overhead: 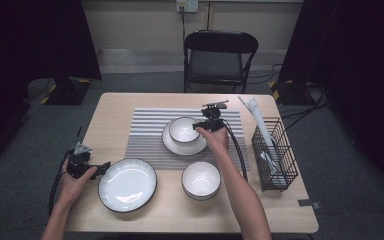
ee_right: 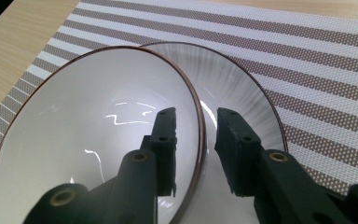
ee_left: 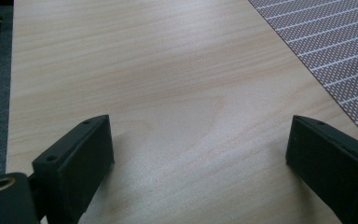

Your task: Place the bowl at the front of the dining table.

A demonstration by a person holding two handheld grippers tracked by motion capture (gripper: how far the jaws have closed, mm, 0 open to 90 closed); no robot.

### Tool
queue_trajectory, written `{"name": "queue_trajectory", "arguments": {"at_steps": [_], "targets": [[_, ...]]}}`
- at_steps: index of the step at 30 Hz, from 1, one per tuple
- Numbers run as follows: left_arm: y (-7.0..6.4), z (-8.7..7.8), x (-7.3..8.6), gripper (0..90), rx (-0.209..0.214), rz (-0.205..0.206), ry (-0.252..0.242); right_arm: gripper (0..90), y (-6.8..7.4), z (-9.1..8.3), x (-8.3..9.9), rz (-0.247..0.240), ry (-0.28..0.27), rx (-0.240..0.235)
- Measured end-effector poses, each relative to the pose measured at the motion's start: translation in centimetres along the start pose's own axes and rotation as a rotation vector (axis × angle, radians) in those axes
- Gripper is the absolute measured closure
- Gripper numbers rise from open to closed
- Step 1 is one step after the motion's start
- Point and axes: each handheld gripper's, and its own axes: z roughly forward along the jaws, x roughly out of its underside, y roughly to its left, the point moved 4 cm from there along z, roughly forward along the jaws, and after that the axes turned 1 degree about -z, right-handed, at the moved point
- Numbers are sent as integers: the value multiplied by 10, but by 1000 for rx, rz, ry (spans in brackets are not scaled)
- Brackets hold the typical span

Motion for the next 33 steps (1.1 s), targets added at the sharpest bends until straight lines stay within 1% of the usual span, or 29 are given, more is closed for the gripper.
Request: {"name": "queue_trajectory", "arguments": {"at_steps": [6, 9, 11, 12, 13, 14, 16, 18, 22, 24, 26, 29, 31, 33], "targets": [[0, 0, 0, 71, -1, 0, 0, 592, -1, -4, 0, 1, -8, -4], [0, 0, 0, 70, -1, 1, 1, 560, 2, -5, 2, 7, -11, -16], [0, 0, 0, 69, -1, 1, 1, 538, 3, -6, 2, -5, -10, -15], [0, 0, 0, 69, -1, 2, 1, 531, 4, -7, 2, -1, -15, -20], [0, 0, 0, 69, -2, 2, 1, 506, 4, -8, 2, 0, -22, -18], [0, 0, 0, 69, -1, 0, 1, 480, 4, -9, 1, -6, -24, -6], [0, 0, 0, 69, -1, 0, 1, 427, 5, -10, 1, -9, -21, -2], [0, 0, 0, 69, -1, 3, 1, 402, 5, -12, 1, -9, -18, -1], [0, 0, 0, 67, 0, 0, 1, 343, 5, -17, 1, 3, -48, -1], [0, 0, 0, 67, -1, 1, 1, 335, 6, -18, 1, -9, -51, 4], [0, 0, 0, 66, -1, 1, 1, 332, 7, -22, 0, -8, -64, -2], [0, 0, 0, 66, -3, 1, 2, 324, 8, -27, -2, -24, -87, 3], [0, 0, 0, 66, -4, 1, 2, 307, 9, -29, -1, -21, -89, 0], [0, 0, 0, 66, -1, 1, 1, 305, 11, -30, 0, -18, -78, -3]]}}
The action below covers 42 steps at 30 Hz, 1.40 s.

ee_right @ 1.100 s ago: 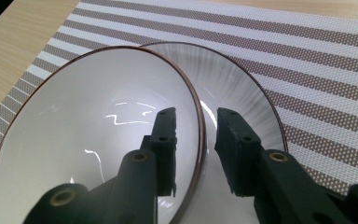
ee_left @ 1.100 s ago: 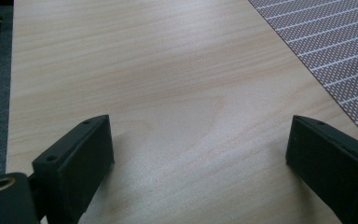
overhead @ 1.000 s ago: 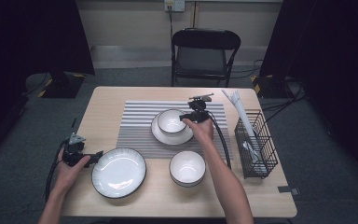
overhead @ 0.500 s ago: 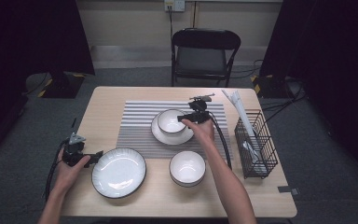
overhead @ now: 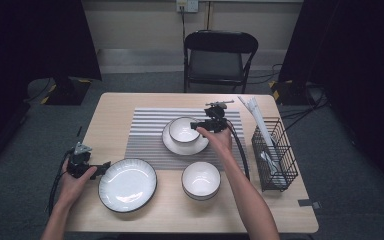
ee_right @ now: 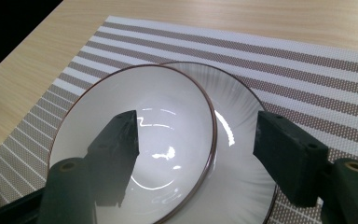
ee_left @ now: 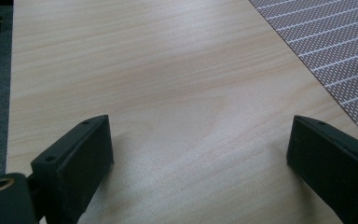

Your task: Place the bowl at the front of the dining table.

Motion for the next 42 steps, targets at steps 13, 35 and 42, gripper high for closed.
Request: {"name": "queue_trajectory", "arguments": {"at_steps": [13, 35, 42], "targets": [[0, 0, 0, 67, -3, 0, 1, 297, 11, -18, 9, -14, -22, -50], [0, 0, 0, 67, -1, -2, -1, 358, 18, -66, 28, -26, -88, -96], [0, 0, 0, 66, -4, -1, 2, 394, 28, -88, 33, -72, -124, -105]]}}
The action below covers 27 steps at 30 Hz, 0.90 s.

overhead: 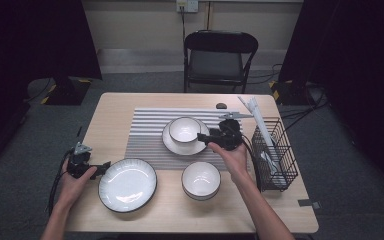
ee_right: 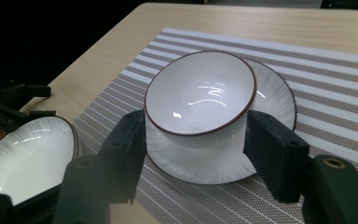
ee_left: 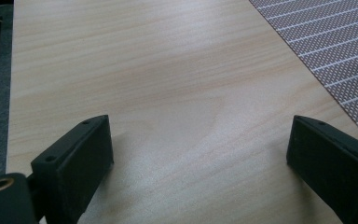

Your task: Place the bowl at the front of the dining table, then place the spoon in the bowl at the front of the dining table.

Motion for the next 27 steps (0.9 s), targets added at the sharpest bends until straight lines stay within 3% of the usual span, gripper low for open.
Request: {"name": "queue_trajectory", "arguments": {"at_steps": [3, 15, 22, 23, 27], "targets": [[0, 0, 0, 67, 1, -1, -1, 400, 3, -9, 0, -24, 1, 13], [0, 0, 0, 69, -1, -3, -3, 474, 6, -38, -3, -43, -116, 41], [0, 0, 0, 69, -2, -5, -3, 536, 7, -46, -3, -87, -122, 91], [0, 0, 0, 69, -2, -5, -3, 528, 7, -47, -2, -84, -107, 73], [0, 0, 0, 69, -2, -5, -3, 466, 4, -55, -1, -54, -93, 74]]}}
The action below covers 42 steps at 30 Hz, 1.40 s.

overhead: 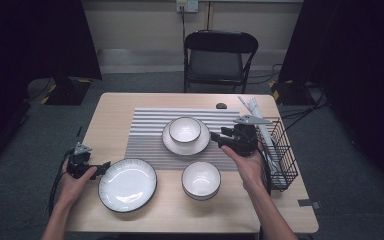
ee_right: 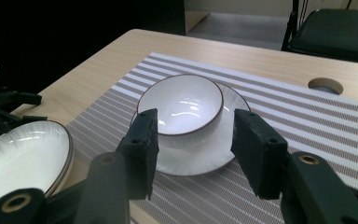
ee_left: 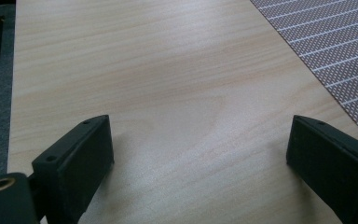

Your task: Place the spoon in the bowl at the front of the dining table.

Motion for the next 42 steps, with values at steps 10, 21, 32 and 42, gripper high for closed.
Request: {"name": "queue_trajectory", "arguments": {"at_steps": [10, 21, 32, 42], "targets": [[0, 0, 0, 69, 1, 0, 0, 456, -16, -28, -9, 75, -45, -48], [0, 0, 0, 67, 1, 0, 1, 431, -30, -50, 0, 83, -41, -35], [0, 0, 0, 68, -3, -5, -1, 529, -44, -73, 10, 72, -13, -18], [0, 0, 0, 69, -5, -9, -2, 572, -62, -92, 29, 106, 17, 11]]}}
